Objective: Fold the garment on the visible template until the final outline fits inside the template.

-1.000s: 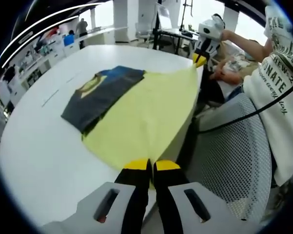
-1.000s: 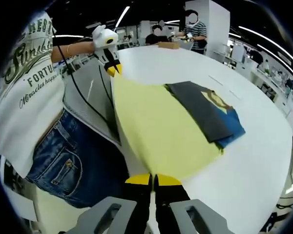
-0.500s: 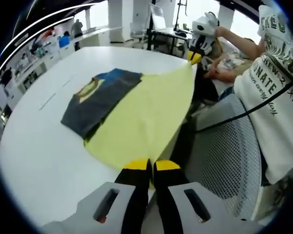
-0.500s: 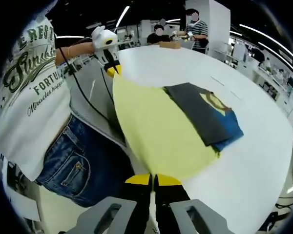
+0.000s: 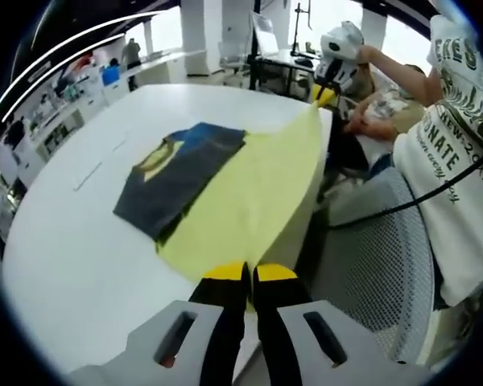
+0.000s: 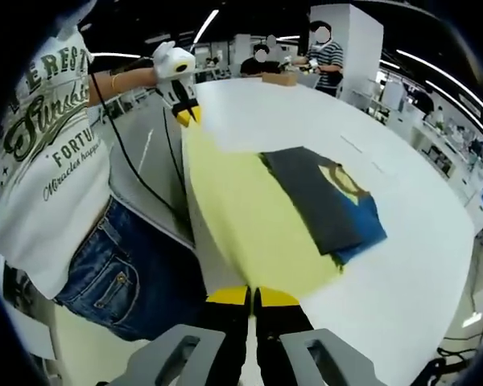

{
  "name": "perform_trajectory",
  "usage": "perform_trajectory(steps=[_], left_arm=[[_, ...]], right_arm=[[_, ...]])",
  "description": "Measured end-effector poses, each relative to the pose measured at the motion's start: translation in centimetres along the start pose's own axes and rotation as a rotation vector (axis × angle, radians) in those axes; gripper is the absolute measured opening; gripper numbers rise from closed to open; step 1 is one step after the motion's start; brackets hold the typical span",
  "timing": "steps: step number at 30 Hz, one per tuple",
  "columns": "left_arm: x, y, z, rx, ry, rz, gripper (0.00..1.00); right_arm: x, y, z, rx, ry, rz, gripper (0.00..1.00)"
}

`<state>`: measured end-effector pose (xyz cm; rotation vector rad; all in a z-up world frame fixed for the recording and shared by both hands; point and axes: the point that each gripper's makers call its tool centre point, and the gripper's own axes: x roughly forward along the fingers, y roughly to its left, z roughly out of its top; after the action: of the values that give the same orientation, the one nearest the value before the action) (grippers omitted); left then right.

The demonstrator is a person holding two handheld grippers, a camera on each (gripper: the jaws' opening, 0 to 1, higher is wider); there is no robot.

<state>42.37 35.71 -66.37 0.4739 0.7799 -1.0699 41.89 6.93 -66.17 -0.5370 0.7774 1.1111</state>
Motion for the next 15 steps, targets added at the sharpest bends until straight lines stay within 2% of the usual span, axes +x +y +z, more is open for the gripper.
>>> perform_trajectory(steps=[10,15], left_arm=[[0.2,1.8,0.3,-0.005,-0.001,0.009,0.0],[0.3,2.7,1.0,0.004,-0.013,0.017,0.0]], right_arm=[[0.3,-1.8,0.7,-0.029,-0.003,-0.028,0.0],[0.3,-2.8,1.0,-0.039,-0.008,-0.048,0.0]])
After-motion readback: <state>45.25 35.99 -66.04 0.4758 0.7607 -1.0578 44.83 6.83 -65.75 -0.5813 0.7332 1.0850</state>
